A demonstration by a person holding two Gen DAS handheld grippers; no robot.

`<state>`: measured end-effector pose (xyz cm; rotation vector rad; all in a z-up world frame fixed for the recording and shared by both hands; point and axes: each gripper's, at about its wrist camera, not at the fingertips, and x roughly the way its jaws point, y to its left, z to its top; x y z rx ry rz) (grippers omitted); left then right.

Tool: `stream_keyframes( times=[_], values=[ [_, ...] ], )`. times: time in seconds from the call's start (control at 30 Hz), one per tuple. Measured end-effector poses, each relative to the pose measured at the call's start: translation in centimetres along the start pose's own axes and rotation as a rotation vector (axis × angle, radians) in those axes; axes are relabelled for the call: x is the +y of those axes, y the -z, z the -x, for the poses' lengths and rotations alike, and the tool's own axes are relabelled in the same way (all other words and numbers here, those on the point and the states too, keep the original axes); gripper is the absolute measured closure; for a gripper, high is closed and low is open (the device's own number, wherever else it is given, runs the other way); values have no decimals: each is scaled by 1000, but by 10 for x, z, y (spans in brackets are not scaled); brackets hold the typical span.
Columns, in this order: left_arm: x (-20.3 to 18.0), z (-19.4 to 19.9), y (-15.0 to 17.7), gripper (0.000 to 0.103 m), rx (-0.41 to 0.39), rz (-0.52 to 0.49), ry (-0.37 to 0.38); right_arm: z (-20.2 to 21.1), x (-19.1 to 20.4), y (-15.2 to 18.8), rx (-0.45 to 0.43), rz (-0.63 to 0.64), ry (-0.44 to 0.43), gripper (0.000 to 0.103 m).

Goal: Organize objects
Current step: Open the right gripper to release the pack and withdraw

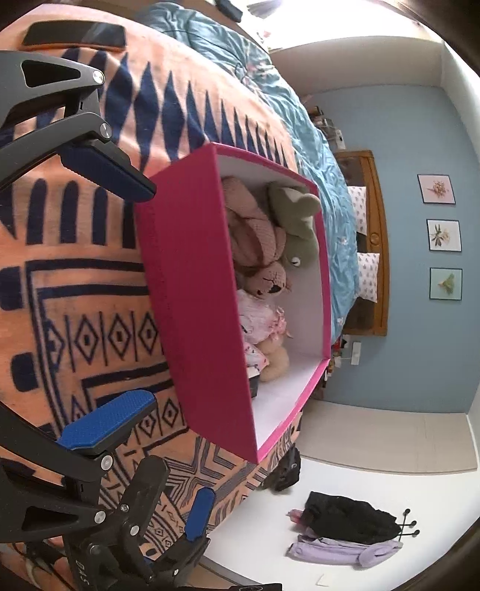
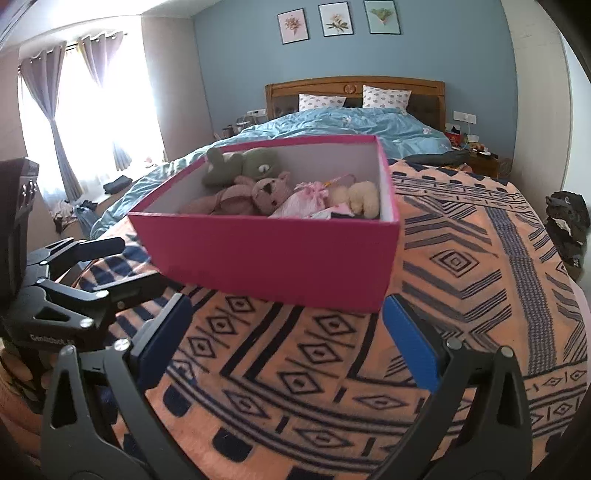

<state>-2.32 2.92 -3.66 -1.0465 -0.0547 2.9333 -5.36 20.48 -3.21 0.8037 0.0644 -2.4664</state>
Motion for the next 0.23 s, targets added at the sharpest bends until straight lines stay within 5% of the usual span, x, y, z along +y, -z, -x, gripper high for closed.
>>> stream_keyframes(
  times=[0.23],
  values=[
    [-3,10,16,0,-14,-1,-18,-1,4,9,10,-4,17,0]
  ],
)
